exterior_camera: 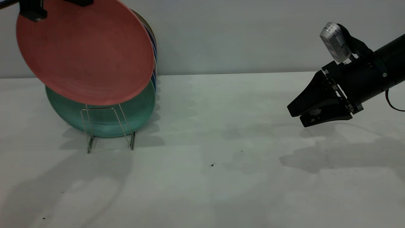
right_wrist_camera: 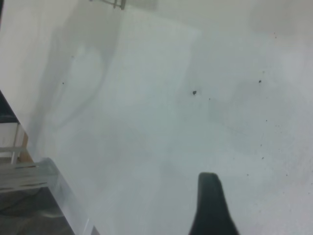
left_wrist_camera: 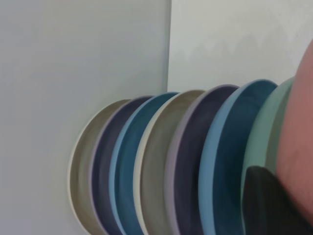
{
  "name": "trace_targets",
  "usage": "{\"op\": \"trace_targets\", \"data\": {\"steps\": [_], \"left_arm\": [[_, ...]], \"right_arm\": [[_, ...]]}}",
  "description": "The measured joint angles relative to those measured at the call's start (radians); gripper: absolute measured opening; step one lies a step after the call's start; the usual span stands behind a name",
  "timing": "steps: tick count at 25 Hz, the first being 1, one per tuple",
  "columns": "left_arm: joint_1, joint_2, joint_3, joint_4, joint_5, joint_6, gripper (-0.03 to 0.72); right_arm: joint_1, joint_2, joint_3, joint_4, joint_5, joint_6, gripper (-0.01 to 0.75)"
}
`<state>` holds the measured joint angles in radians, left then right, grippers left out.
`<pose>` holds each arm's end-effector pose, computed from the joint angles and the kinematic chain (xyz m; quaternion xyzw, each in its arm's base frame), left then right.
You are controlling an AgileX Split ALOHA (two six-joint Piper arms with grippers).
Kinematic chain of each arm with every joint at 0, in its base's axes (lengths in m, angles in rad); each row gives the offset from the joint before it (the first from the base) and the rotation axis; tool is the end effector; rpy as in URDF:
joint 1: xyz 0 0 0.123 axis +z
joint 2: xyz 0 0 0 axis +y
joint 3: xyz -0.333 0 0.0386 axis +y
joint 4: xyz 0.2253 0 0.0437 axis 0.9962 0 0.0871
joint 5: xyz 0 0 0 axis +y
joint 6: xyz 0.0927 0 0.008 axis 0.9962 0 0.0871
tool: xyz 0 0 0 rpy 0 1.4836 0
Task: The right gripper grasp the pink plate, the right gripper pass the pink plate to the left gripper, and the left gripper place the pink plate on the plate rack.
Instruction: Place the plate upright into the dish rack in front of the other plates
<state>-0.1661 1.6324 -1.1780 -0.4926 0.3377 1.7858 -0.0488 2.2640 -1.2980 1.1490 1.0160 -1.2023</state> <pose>0.3455 -0.0728 0.3364 0.6311 0.6382 0.1775 0.4036 0.4158 0.0520 0.1356 -0.1525 0.8891 0.4114 0.1301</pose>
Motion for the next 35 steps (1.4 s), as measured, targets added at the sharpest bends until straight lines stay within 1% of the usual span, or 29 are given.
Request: {"op": "trace_targets", "data": {"steps": [8, 16, 35], "left_arm": [[0.0, 0.0, 0.0, 0.0, -0.038, 0.0, 0.068], [0.0, 0.0, 0.001, -0.001, -0.046, -0.02, 0.068], [0.0, 0.0, 0.13, -0.004, -0.172, -0.02, 0.068]], "right_arm": [[0.0, 0.0, 0.0, -0.007, 0.0, 0.0, 0.531], [0.0, 0.0, 0.0, -0.007, 0.0, 0.0, 0.519], [0.0, 0.0, 0.0, -0.012, 0.016, 0.0, 0.517]]}}
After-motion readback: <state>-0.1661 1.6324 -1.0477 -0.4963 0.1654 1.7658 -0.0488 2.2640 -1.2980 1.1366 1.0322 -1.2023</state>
